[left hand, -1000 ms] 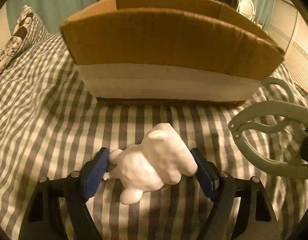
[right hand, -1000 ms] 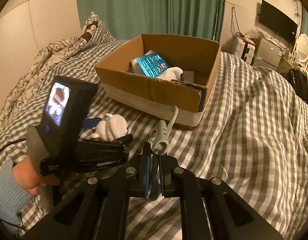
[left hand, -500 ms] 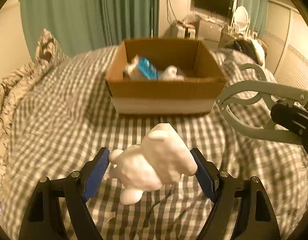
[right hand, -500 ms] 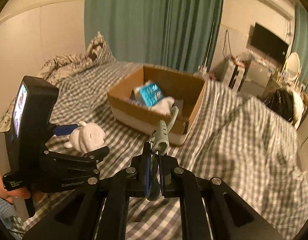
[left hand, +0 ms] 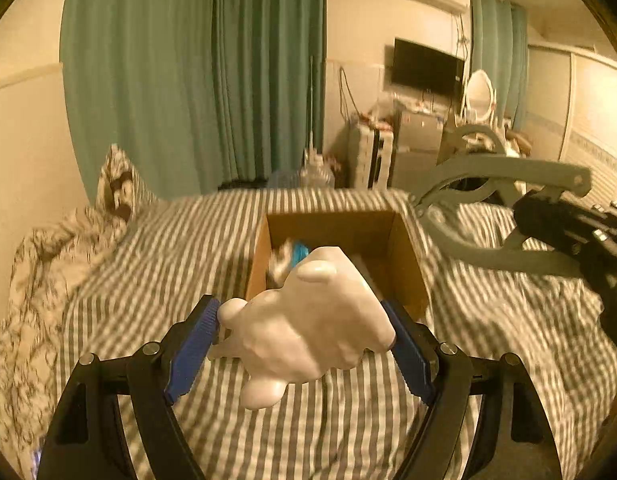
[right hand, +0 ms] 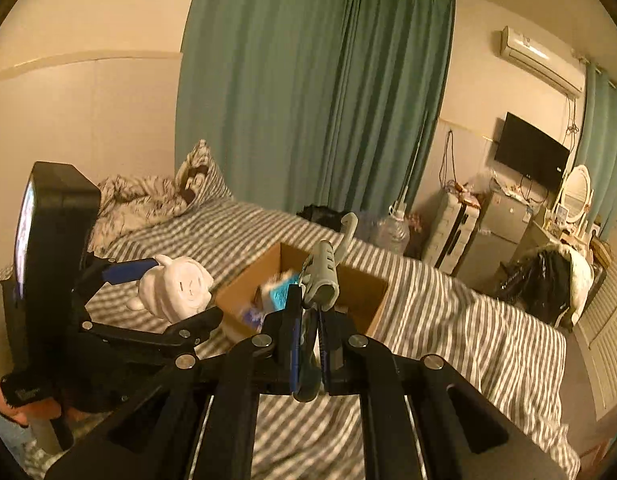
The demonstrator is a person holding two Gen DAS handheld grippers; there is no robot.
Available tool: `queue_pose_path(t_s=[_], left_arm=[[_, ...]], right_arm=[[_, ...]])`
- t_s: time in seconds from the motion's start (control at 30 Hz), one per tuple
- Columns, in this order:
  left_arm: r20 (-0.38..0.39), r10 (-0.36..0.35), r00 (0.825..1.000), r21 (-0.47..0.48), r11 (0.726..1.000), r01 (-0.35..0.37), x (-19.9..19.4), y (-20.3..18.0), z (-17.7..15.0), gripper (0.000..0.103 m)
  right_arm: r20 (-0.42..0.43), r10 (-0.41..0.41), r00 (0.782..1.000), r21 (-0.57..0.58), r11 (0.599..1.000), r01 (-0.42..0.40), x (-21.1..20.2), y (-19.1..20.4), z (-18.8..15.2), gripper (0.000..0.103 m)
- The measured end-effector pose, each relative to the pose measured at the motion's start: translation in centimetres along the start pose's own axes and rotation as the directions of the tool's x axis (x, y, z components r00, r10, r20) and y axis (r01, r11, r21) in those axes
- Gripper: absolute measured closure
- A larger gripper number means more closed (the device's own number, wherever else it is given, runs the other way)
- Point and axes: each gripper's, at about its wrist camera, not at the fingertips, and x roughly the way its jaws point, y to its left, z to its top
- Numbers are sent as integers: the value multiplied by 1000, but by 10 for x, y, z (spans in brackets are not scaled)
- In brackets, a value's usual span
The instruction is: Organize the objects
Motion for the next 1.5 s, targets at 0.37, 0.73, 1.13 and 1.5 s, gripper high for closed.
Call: queue_pose_path(t_s=[0.37,0.73,1.13,1.5], left_arm=[[5,21,1000,30,999,-21,91,5,39,20],[-90,-26,996,68,997,32,186,4,16,19],[-40,-22,999,63,998,24,148,1,27,0],[134,36,990,49,998,-43,41,10,72,0]], right_arm=[[-32,-12,999,24,1000,13,101,-26,34,96],[-167,59,984,93,995,-43,211,-48,-8,96],[-70,30,997,199,980,-15,162,-76,4,56],[49,-57,997,196,979,47,48,-71,51,21]])
